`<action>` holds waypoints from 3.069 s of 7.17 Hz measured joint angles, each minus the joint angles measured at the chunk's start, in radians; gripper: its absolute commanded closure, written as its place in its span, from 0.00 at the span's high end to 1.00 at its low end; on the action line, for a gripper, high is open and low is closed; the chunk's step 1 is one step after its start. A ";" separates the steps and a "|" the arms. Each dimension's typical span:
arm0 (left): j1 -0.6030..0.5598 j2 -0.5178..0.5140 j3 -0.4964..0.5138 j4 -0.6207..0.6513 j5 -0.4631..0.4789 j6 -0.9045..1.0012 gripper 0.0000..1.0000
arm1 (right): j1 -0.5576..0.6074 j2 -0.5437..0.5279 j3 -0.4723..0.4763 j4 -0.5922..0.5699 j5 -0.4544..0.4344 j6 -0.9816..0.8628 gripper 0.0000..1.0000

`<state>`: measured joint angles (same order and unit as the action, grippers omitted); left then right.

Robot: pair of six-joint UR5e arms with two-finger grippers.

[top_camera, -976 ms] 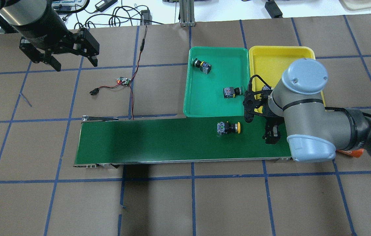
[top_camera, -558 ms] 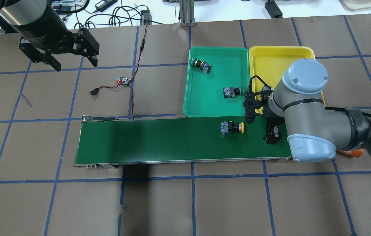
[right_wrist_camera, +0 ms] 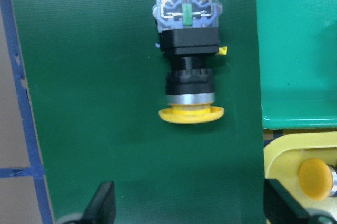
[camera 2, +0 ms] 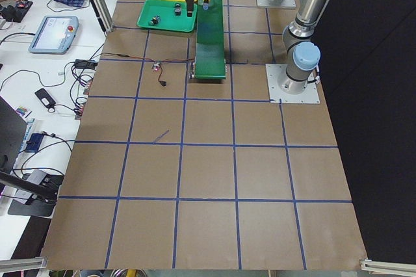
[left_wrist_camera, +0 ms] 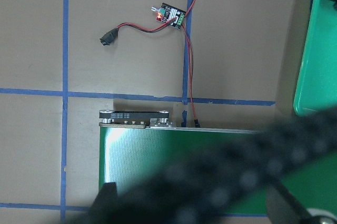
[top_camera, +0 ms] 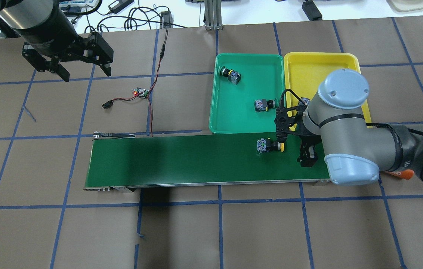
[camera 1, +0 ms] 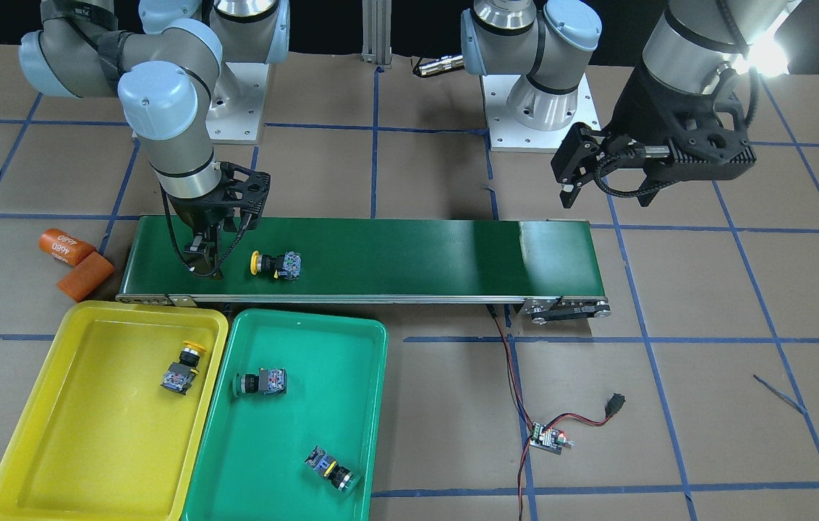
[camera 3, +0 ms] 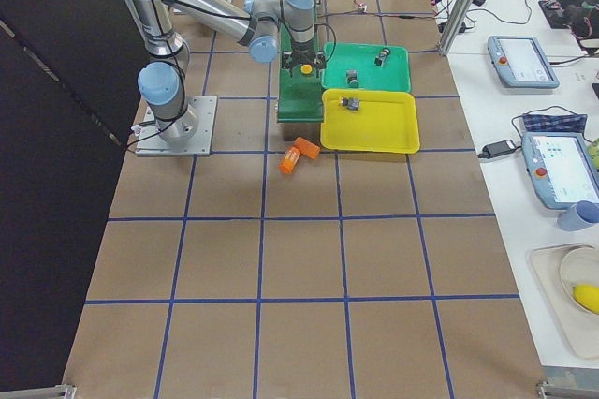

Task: Sort buttons by color to trays
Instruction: 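Grasp the last yellow-capped button on the belt with the right gripper, then lift the button into the yellow tray and release it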

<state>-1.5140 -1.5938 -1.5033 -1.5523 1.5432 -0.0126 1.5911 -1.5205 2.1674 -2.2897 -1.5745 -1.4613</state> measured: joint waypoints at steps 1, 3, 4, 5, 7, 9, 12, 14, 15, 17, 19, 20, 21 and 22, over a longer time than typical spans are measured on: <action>0.000 0.000 0.000 0.000 0.000 -0.001 1.00 | 0.001 0.006 -0.001 -0.001 0.002 -0.001 0.96; 0.000 0.000 0.000 0.000 0.000 0.000 1.00 | 0.003 0.012 -0.001 -0.002 0.003 0.000 0.96; 0.000 0.000 0.000 0.000 0.001 -0.001 1.00 | 0.004 0.014 -0.001 -0.002 0.003 0.001 0.96; 0.000 0.000 0.000 0.000 0.000 -0.001 1.00 | 0.004 0.017 -0.002 -0.002 0.002 0.001 0.95; 0.000 0.000 0.000 0.000 0.000 -0.001 1.00 | 0.004 0.021 -0.003 -0.002 0.002 0.001 0.92; 0.000 -0.001 0.000 0.000 0.000 -0.002 1.00 | 0.003 0.023 -0.003 -0.002 0.002 0.000 0.80; 0.001 -0.002 0.000 -0.002 0.000 -0.002 1.00 | 0.000 0.024 -0.006 -0.006 -0.006 -0.006 0.45; 0.000 -0.003 0.000 -0.002 0.001 -0.002 1.00 | -0.005 0.025 -0.009 -0.017 -0.011 -0.035 0.27; 0.000 -0.003 0.000 -0.002 0.001 -0.002 1.00 | -0.007 0.025 -0.012 -0.025 -0.012 -0.069 0.26; 0.000 -0.003 0.000 -0.002 0.001 -0.002 1.00 | -0.015 0.048 -0.058 -0.035 -0.013 -0.103 0.23; 0.001 -0.003 0.000 -0.002 0.001 -0.002 1.00 | -0.078 0.164 -0.195 -0.033 -0.011 -0.112 0.23; 0.001 -0.003 0.000 -0.002 0.000 -0.002 1.00 | -0.122 0.237 -0.271 -0.031 -0.005 -0.114 0.24; 0.000 -0.003 0.000 -0.002 0.001 -0.001 1.00 | -0.155 0.300 -0.333 -0.030 0.000 -0.117 0.46; 0.000 -0.003 0.000 -0.002 0.000 -0.002 1.00 | -0.172 0.342 -0.373 -0.030 0.003 -0.119 0.70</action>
<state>-1.5138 -1.5969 -1.5033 -1.5539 1.5436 -0.0142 1.4190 -1.1784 1.7947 -2.3195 -1.5720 -1.5800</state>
